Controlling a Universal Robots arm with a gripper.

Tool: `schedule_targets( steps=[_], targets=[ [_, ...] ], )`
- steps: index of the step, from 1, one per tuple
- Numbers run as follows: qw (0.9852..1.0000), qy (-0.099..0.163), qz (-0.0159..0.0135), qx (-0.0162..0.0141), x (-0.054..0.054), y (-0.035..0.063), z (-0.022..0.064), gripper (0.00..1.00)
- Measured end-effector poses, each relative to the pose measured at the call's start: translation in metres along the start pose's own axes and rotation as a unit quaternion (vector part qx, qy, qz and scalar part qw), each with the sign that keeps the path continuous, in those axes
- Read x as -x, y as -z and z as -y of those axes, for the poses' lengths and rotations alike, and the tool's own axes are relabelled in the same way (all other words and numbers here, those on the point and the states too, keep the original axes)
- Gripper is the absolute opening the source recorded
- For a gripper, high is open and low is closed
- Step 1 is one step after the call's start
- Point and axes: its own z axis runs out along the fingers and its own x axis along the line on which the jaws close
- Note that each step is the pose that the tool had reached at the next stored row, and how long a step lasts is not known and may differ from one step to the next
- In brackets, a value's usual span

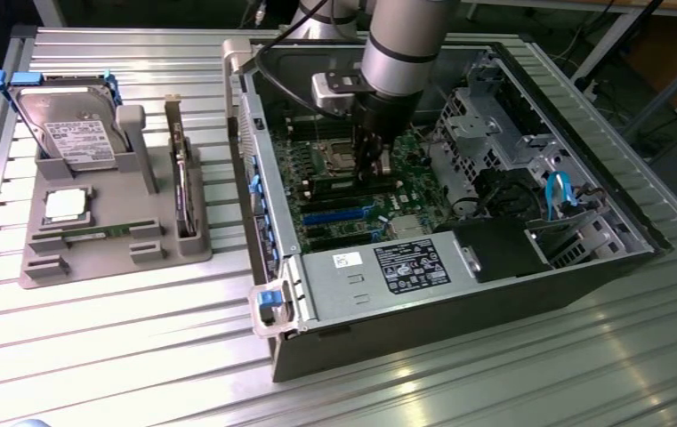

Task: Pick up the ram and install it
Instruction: 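Insert the ram into the slot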

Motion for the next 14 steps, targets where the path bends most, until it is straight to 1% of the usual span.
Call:
schedule_targets(
  steps=[14],
  targets=[
    [1.0, -0.003, -0.0001, 0.0001, 0.0001, -0.001, -0.0006, 0.14]
  ],
)
